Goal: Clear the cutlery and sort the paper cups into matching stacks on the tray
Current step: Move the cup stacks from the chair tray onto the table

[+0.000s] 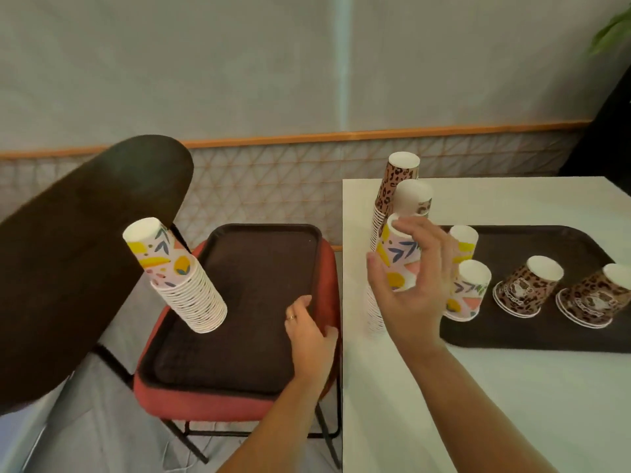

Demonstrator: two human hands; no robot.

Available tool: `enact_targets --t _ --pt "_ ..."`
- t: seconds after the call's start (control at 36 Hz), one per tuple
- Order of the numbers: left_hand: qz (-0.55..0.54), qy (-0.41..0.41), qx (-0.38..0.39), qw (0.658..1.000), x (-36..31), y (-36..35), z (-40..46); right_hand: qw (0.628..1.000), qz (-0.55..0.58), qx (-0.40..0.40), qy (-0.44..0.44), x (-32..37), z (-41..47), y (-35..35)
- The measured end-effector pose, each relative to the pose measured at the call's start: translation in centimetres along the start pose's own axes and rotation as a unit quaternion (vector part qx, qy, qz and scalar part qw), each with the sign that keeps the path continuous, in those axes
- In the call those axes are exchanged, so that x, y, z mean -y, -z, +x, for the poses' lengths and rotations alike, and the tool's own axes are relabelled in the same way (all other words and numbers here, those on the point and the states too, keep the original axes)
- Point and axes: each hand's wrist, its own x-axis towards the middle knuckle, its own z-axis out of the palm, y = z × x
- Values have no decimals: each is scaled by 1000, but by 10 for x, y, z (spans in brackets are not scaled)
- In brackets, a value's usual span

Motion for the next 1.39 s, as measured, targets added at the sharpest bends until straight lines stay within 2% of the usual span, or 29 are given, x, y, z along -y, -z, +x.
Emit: enact_targets --t 0.06,0.19,0.36,0.58,0.78,0.89,0.97,1.14,1.39 --pt "-1 5 -57 998 7 17 0 999 25 30 12 11 -1 -13" --pt "-10 44 -169 985 28 65 10 988 101 109 -26 31 -17 -52" --pt "0 89 -230 969 54 126 29 969 125 203 -57 50 -38 -106" --pt "-49 105 -164 980 84 171 66 949 113 278 -100 67 -51 -178" --pt "-112 86 -103 985 119 169 94 906 94 372 -176 69 -56 -246" --pt "-114 68 -75 988 139 161 111 886 105 399 -209 67 -66 -274" --pt "-119 79 -35 989 144 162 115 881 101 402 -226 63 -75 -285" --pt "-113 102 -20 988 166 155 127 883 109 384 -249 61 -76 -287" --pt "-86 59 -47 993 159 153 124 886 109 344 -290 60 -67 -274"
